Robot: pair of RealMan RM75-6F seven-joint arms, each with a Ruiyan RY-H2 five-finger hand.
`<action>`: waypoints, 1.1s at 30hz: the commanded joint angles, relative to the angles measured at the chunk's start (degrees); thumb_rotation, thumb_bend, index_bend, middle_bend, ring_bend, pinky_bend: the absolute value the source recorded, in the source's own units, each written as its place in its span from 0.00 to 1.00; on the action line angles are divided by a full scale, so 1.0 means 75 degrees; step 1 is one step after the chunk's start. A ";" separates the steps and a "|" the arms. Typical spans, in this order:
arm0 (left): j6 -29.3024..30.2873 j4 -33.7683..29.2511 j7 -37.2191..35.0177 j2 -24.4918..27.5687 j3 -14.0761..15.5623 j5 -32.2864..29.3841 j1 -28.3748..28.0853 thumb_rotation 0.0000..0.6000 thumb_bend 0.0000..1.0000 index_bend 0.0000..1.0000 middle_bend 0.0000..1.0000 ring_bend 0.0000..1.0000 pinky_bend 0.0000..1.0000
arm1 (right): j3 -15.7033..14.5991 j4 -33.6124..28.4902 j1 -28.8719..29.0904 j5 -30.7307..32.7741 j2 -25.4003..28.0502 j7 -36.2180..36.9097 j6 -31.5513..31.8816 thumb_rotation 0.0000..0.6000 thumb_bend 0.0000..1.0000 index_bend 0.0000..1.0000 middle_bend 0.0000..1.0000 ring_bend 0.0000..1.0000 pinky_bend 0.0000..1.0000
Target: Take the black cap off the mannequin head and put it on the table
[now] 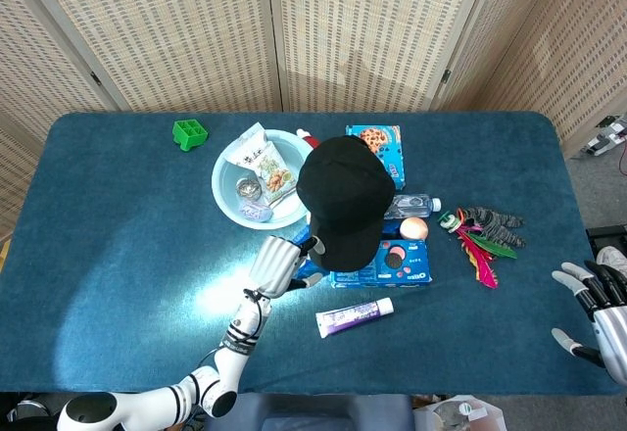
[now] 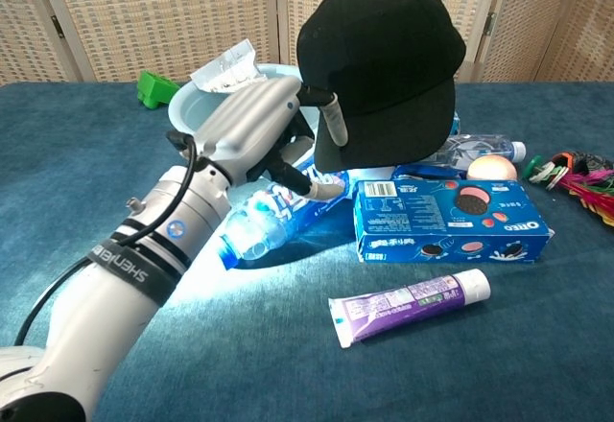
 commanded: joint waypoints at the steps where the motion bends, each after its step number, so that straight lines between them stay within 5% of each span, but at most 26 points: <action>1: -0.0012 0.0070 0.0001 -0.0097 -0.0080 -0.0107 -0.0071 1.00 0.04 0.51 0.98 1.00 1.00 | 0.0001 -0.0005 -0.0008 0.0005 0.0012 -0.0001 -0.0001 1.00 0.11 0.25 0.21 0.11 0.14; 22: -0.0133 0.0146 0.0090 -0.0562 -0.0475 -0.0792 -0.0421 1.00 0.05 0.50 0.98 1.00 1.00 | 0.0027 -0.0016 -0.0058 0.0041 0.0044 -0.0002 0.0000 1.00 0.11 0.25 0.21 0.12 0.14; 33: -0.0098 -0.0046 0.0008 -0.0495 -0.0736 -0.1089 -0.0458 1.00 0.22 0.44 0.98 1.00 1.00 | 0.0036 -0.0007 -0.0086 0.0031 0.0047 0.0015 0.0033 1.00 0.11 0.25 0.21 0.12 0.14</action>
